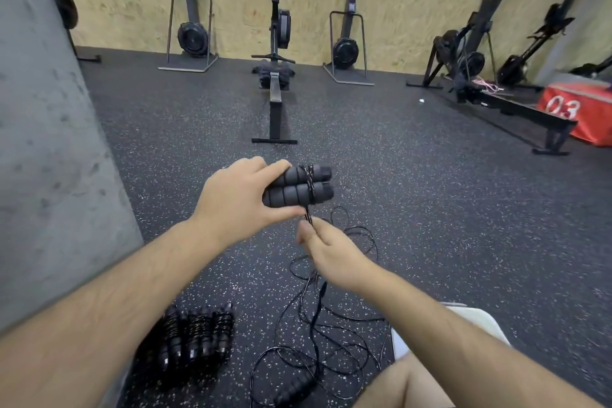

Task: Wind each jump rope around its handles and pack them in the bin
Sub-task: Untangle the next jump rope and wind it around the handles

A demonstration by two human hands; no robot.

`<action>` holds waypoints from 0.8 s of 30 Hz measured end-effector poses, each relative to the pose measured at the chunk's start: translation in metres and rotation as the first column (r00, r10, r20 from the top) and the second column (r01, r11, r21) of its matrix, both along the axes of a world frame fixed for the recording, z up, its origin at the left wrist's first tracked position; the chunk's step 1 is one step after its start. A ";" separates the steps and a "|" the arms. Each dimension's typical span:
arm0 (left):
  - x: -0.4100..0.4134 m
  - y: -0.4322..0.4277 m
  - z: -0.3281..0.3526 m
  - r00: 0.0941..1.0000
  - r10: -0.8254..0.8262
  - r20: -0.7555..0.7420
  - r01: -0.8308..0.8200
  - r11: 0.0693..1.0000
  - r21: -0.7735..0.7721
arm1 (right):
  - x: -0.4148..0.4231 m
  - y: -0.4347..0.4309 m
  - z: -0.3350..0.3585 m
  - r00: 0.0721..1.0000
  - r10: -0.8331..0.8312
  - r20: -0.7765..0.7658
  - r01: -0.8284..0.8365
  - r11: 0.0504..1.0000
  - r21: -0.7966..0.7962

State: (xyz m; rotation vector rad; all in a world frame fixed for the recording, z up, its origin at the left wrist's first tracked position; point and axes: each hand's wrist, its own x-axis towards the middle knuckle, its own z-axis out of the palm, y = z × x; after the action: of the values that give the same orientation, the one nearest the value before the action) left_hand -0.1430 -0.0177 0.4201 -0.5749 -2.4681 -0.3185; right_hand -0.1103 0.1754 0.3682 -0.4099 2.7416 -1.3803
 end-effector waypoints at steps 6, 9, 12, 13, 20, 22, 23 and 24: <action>-0.022 -0.012 -0.008 0.995 0.082 -0.053 -0.089 0.986 -0.143 | 0.019 -0.012 0.023 0.992 0.004 0.128 0.019 0.984 -0.179; -0.023 -0.011 -0.008 0.994 0.078 -0.075 -0.091 0.978 -0.188 | 0.024 -0.011 0.047 0.999 -0.009 0.041 0.006 0.996 0.084; -0.022 -0.007 -0.010 0.994 0.067 -0.087 -0.085 0.971 -0.223 | 0.021 -0.004 0.072 0.997 0.011 -0.077 0.017 0.937 0.349; -0.022 -0.006 -0.011 0.994 0.058 -0.087 -0.077 0.970 -0.230 | 0.019 -0.002 0.079 0.991 0.031 -0.127 0.029 0.894 0.447; -0.014 -0.003 -0.013 0.986 -0.147 0.080 0.164 0.947 -0.277 | -0.020 0.012 0.114 0.917 0.222 -0.331 0.077 0.716 0.694; -0.007 -0.003 -0.006 0.963 -0.231 0.137 0.257 0.940 -0.224 | -0.034 0.023 0.115 0.936 0.238 -0.260 -0.030 0.788 0.615; -0.003 -0.002 -0.002 0.951 -0.265 0.159 0.292 0.938 -0.186 | -0.039 0.029 0.114 0.946 0.232 -0.226 -0.080 0.843 0.532; 0.002 -0.001 0.002 0.940 -0.290 0.181 0.317 0.937 -0.144 | -0.042 0.033 0.112 0.955 0.219 -0.199 -0.119 0.900 0.419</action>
State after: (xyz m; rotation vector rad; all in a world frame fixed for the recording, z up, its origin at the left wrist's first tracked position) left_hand -0.1405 -0.0191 0.4221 -1.0485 -2.5715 -0.2822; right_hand -0.1527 0.2084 0.4806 -0.8111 2.9873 -0.7340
